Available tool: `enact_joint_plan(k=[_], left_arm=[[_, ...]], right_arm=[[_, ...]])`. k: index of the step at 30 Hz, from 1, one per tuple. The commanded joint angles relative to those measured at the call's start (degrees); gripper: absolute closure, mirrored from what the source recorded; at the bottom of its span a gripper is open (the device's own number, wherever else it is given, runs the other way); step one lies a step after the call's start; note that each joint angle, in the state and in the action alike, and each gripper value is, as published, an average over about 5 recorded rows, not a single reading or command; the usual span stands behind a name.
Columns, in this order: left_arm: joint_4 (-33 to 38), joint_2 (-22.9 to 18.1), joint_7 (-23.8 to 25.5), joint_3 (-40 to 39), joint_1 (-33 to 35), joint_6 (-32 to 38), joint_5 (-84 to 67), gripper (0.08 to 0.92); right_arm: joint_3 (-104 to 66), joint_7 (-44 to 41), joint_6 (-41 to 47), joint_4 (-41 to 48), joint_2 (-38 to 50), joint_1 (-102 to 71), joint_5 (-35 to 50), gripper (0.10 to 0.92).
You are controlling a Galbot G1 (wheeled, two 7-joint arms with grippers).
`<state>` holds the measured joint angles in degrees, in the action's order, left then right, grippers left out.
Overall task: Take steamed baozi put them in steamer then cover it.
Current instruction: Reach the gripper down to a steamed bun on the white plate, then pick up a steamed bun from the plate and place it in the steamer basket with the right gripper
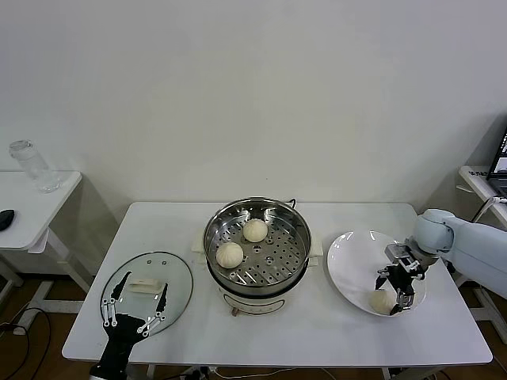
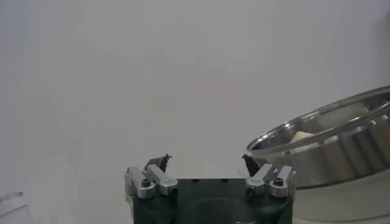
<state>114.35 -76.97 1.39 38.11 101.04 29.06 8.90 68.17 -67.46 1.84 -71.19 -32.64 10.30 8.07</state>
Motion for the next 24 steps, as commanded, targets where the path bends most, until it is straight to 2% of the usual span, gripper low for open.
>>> enact_joint_plan(k=[1, 10, 16, 24], left_arm=[[-0.10, 0.08, -0.03, 0.07, -0.01, 0.02, -0.06, 0.177], [0.03, 0.30, -0.05, -0.42, -0.43, -0.13, -0.08, 0.177], [0.36, 0.49, -0.04, -0.61, -0.54, -0.21, -0.08, 0.177], [0.89, 0.57, -0.06, -0.47, -0.32, -0.09, -0.12, 0.177]], right_arm=[[0.03, -0.17, -0.11, -0.19, -0.15, 0.68, 0.53, 0.305], [2.77, -2.04, -2.06, -4.51, -1.17, 14.53, 3.31, 0.331], [9.50, -2.37, -6.86, -7.25, -8.64, 32.06, 7.15, 0.327], [8.63, -1.64, -19.31, -10.00, -20.42, 40.24, 5.62, 0.321]])
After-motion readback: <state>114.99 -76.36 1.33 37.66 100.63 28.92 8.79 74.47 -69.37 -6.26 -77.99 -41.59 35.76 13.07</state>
